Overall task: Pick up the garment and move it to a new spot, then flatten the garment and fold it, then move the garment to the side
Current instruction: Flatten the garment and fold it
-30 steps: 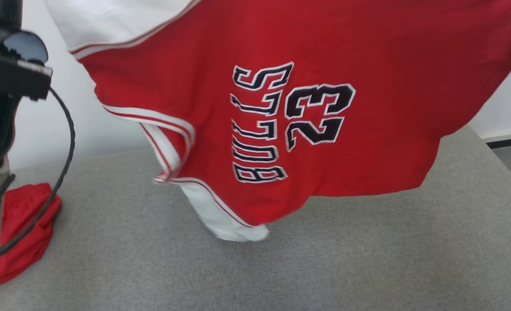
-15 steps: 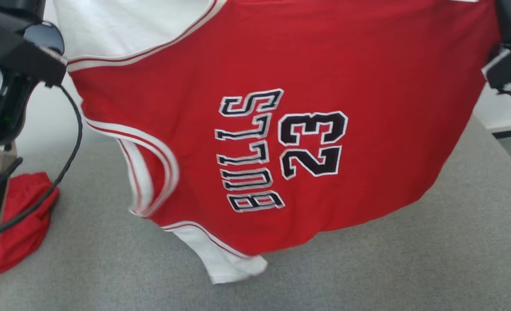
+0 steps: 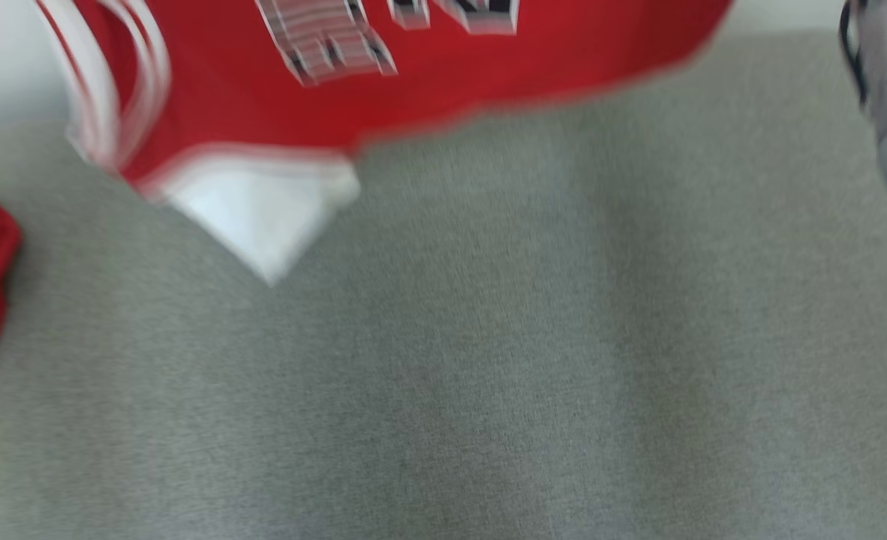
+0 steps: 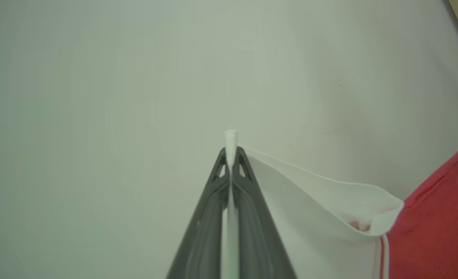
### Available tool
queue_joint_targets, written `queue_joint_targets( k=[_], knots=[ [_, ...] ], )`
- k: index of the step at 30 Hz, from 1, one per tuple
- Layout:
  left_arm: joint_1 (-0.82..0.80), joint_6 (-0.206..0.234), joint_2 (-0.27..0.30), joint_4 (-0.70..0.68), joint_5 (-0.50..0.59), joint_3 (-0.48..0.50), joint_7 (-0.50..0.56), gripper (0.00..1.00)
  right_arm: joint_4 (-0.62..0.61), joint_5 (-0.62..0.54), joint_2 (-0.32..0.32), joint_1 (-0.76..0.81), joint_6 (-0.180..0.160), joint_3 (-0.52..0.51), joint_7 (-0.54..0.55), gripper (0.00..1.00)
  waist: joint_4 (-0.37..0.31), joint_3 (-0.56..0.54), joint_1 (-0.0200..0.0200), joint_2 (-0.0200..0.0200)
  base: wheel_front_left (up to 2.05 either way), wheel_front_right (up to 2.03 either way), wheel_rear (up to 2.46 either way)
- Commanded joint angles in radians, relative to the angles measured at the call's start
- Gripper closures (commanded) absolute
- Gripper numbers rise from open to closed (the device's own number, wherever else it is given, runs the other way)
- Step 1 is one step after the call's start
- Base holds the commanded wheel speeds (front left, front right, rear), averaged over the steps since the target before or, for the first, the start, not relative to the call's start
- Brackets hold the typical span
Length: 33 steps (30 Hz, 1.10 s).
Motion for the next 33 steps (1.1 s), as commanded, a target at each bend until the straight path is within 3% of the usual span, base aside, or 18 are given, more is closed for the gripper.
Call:
queue_joint_targets(
  k=[1, 4, 7, 10, 12, 17, 29, 33],
  knots=[
    [-0.049, 0.0, 0.001, -0.029, 0.013, 0.023, -0.009, 1.0, 0.017, -0.016, 0.011, -0.043, 0.0, -0.009, -0.018, 1.0, -0.051, 0.178, -0.0004, -0.0001, 0.0, 0.0, 0.0],
    [-0.111, 0.0, 0.023, -0.149, 0.086, 0.067, -0.007, 1.0, 0.05, -0.072, 0.034, -0.138, 0.0, -0.023, -0.041, 1.0, -0.078, 0.255, -0.0004, -0.0001, 0.0, 0.0, 0.0],
    [-0.176, 0.0, 0.012, -0.323, 0.125, 0.108, -0.007, 1.0, -0.069, -0.163, 0.004, -0.196, 0.0, -0.129, -0.042, 1.0, -0.082, 0.349, -0.0004, -0.0001, 0.0, 0.0, 0.0],
    [-0.153, 0.0, -0.004, -0.423, 0.071, 0.112, -0.007, 1.0, -0.186, -0.241, 0.0, -0.163, 0.0, -0.223, -0.041, 1.0, -0.054, 0.438, -0.0004, -0.0001, 0.0, 0.0, 0.0],
    [-0.083, 0.0, 0.021, -0.485, 0.024, 0.075, -0.007, 1.0, -0.23, -0.297, 0.007, -0.104, 0.0, -0.285, -0.04, 1.0, -0.022, 0.495, -0.0004, -0.0001, 0.0, 0.0, 0.0],
    [0.054, 0.0, 0.058, -0.564, -0.065, 0.008, -0.007, 1.0, -0.24, -0.336, -0.002, 0.012, 0.0, -0.318, -0.041, 1.0, 0.012, 0.547, -0.0004, -0.0001, 0.0, 0.0, 0.0],
    [0.547, 0.0, 0.133, -0.735, -0.221, 0.067, -0.007, 1.0, -0.49, -0.288, -0.022, 0.49, -0.001, -0.354, -0.041, 1.0, 0.027, 0.424, -0.0004, -0.0001, 0.0, 0.0, 0.0],
    [0.872, 0.0, 0.141, -0.824, -0.234, 0.121, -0.007, 1.0, -0.616, -0.287, -0.01, 0.742, -0.001, -0.357, -0.041, 1.0, 0.029, 0.29, -0.0004, -0.0001, 0.0, 0.0, 0.0]
  ],
)
